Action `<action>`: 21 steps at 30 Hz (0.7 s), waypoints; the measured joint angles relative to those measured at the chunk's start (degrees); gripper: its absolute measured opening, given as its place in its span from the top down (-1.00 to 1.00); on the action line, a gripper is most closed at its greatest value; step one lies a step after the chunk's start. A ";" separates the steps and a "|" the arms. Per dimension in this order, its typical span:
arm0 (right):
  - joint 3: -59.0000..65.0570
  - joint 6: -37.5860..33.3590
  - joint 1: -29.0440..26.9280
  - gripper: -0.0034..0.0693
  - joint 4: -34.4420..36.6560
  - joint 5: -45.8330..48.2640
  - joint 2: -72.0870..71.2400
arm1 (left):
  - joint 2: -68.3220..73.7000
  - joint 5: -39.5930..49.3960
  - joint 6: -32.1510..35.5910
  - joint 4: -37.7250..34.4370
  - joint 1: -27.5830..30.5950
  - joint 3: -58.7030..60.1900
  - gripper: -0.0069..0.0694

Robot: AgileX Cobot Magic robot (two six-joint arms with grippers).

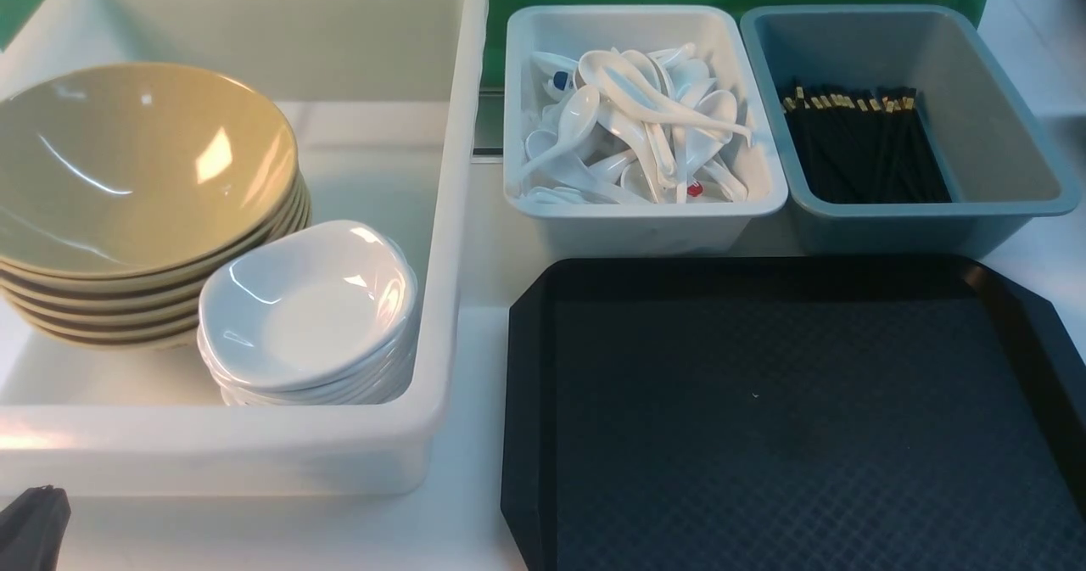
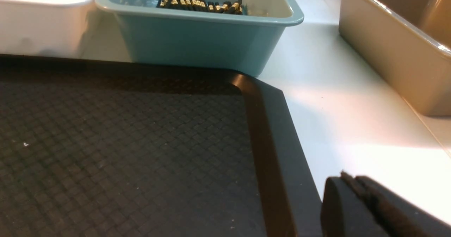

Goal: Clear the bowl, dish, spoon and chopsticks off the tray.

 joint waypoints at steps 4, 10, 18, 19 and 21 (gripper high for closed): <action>0.00 0.00 0.00 0.72 0.00 0.00 0.00 | 0.00 0.00 0.00 0.00 0.00 0.00 0.85; 0.00 0.00 0.00 0.69 0.00 0.00 0.00 | 0.00 0.00 0.00 0.00 0.00 0.00 0.85; 0.00 0.00 0.00 0.69 0.00 0.00 0.00 | 0.00 0.00 0.00 0.05 0.00 0.00 0.85; 0.00 0.00 0.00 0.69 0.00 0.00 0.00 | 0.00 0.00 0.00 0.05 0.00 0.00 0.85; 0.00 0.00 0.00 0.69 0.00 0.00 0.00 | 0.00 0.00 0.00 0.05 0.00 0.00 0.85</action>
